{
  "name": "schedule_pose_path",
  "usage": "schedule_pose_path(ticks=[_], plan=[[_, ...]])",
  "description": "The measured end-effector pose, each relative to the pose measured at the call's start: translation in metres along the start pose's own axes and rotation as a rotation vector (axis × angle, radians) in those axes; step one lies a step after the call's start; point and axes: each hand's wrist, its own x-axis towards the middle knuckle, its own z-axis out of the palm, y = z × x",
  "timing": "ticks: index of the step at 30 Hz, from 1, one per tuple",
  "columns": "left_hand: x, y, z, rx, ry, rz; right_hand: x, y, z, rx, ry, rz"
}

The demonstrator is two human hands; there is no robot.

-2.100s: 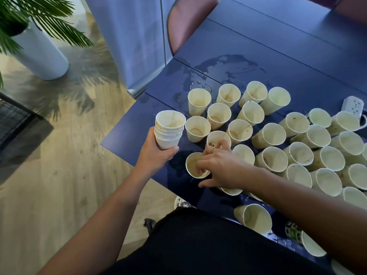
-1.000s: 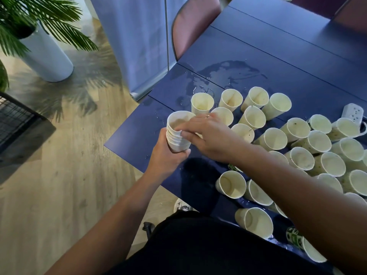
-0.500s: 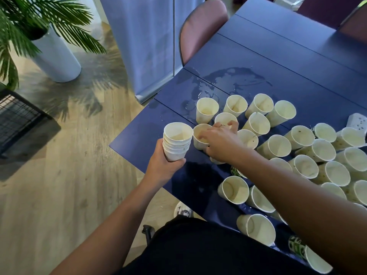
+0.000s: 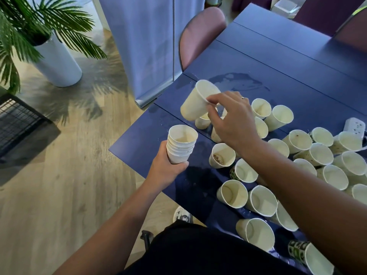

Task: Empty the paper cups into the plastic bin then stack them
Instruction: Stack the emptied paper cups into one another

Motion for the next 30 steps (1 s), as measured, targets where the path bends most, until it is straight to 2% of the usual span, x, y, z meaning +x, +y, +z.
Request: schedule_pose_path(ticks=[3, 6, 8, 15, 17, 19, 21, 22, 24, 27, 30], plan=[[0.003, 0.001, 0.005, 0.006, -0.01, -0.012, -0.001, -0.012, -0.012, 0.081, 0.015, -0.145], [0.006, 0.004, 0.009, -0.002, -0.023, -0.015, -0.01, -0.011, -0.013, 0.134, -0.156, -0.262], [0.007, 0.007, 0.011, -0.006, -0.025, -0.007, -0.016, -0.005, -0.009, 0.136, -0.257, -0.267], [0.011, 0.021, 0.015, -0.054, -0.026, 0.025, -0.038, 0.004, 0.007, 0.072, -0.459, -0.208], [0.01, 0.022, 0.015, -0.061, -0.035, 0.021, -0.038, 0.002, 0.003, 0.182, -0.389, -0.114], [0.01, 0.022, 0.014, -0.047, -0.034, 0.023, -0.031, 0.006, 0.004, 0.297, -0.185, 0.056], [0.008, 0.02, 0.012, -0.036, -0.032, 0.028, -0.019, 0.018, 0.01, 0.282, -0.037, 0.209], [0.006, 0.018, 0.012, -0.033, -0.035, 0.029, -0.013, 0.024, 0.014, 0.223, -0.037, 0.259], [0.002, 0.017, 0.011, -0.025, -0.043, 0.032, -0.004, 0.038, 0.021, 0.049, -0.185, 0.302], [-0.001, 0.016, 0.01, -0.013, -0.047, 0.032, 0.001, 0.051, 0.031, -0.232, -0.455, 0.243], [-0.001, 0.014, 0.008, -0.009, -0.045, 0.027, 0.008, 0.057, 0.04, -0.331, -0.568, 0.19]])
